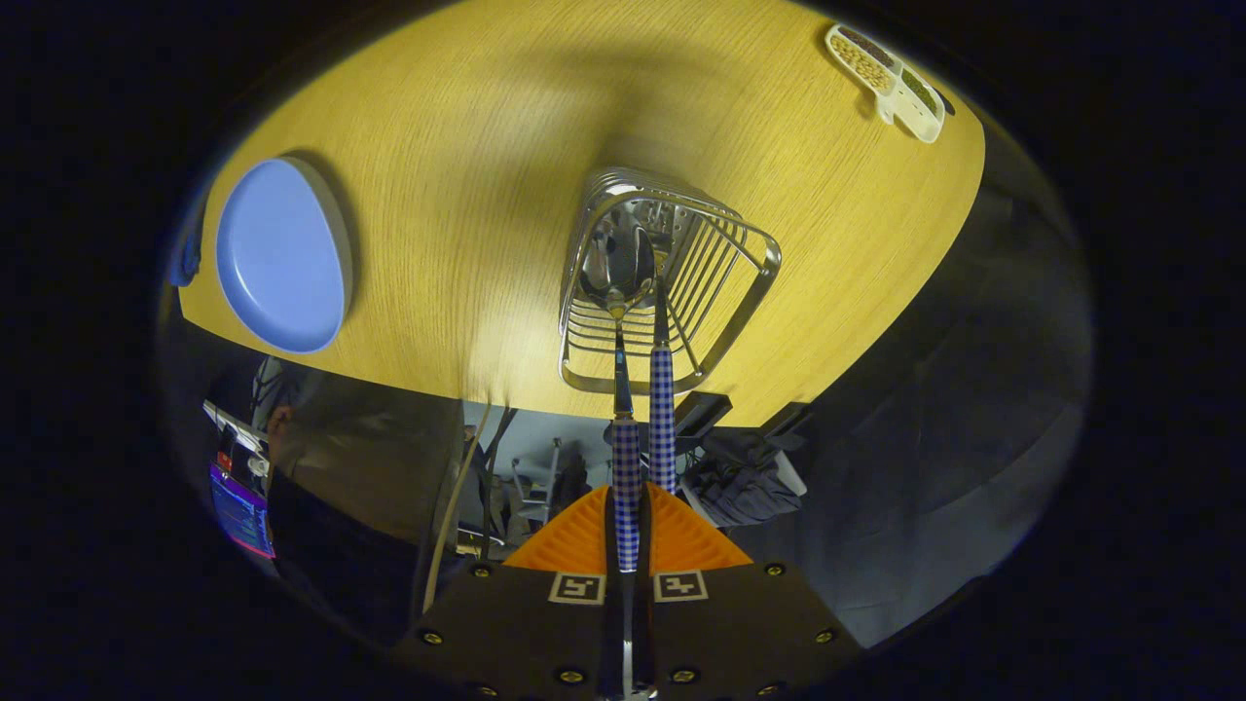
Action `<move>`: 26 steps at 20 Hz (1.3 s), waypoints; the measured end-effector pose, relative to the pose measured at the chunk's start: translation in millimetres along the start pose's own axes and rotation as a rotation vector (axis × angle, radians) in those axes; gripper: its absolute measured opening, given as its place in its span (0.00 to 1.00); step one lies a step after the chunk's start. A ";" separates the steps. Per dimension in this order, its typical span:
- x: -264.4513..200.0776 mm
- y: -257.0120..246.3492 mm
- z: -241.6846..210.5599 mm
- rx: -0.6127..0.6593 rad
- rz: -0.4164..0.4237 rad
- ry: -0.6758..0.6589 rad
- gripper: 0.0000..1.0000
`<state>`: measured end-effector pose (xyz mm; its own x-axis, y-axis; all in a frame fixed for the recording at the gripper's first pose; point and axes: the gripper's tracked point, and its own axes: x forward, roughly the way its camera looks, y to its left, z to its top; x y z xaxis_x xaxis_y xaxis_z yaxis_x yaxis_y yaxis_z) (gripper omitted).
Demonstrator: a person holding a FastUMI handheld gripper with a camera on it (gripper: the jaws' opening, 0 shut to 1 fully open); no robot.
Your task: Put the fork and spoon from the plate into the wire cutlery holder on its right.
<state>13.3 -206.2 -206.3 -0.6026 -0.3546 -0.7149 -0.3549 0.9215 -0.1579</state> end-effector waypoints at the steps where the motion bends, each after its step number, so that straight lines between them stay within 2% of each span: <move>1: 1.4 -1.1 5.2 -0.003 -0.014 0.001 0.04; 2: 1.4 -2.5 7.3 -0.004 -0.023 0.004 0.04; 3: -1.0 -3.1 11.9 -0.005 -0.030 0.000 0.08; 6: -7.0 -3.9 18.8 -0.008 -0.047 -0.014 0.08; 9: -3.8 -6.3 20.7 -0.003 -0.052 -0.034 0.14; 16: -13.0 -11.6 10.8 0.028 -0.023 -0.123 0.14; 21: -27.2 -2.9 4.6 0.065 0.016 -0.311 0.14; 26: -55.2 14.8 -1.8 0.126 0.056 -0.652 0.14</move>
<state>40.0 -173.2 -167.9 -0.0477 -0.1737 -0.9836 -0.2253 0.9612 -0.1588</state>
